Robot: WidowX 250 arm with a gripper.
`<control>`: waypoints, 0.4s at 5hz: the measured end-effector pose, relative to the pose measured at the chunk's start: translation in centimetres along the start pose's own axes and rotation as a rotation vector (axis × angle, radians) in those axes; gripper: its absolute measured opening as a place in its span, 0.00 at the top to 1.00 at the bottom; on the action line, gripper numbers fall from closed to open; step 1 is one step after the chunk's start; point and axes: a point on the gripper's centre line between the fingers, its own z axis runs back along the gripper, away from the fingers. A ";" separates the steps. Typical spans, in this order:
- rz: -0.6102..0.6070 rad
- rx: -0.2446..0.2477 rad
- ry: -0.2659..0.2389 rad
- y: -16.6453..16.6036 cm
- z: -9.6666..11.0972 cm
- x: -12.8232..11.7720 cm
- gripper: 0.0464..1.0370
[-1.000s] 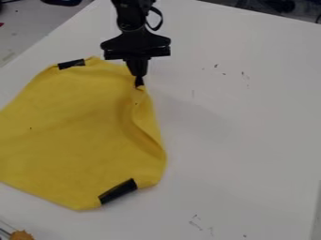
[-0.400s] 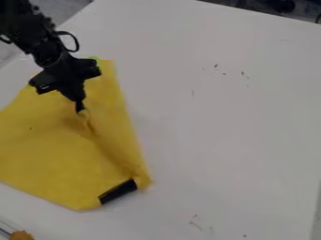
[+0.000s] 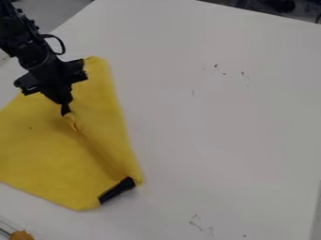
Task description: Fold the cloth from right to left
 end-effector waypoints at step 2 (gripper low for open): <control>-0.146 0.062 0.048 1.5 0.5 1.1 0.22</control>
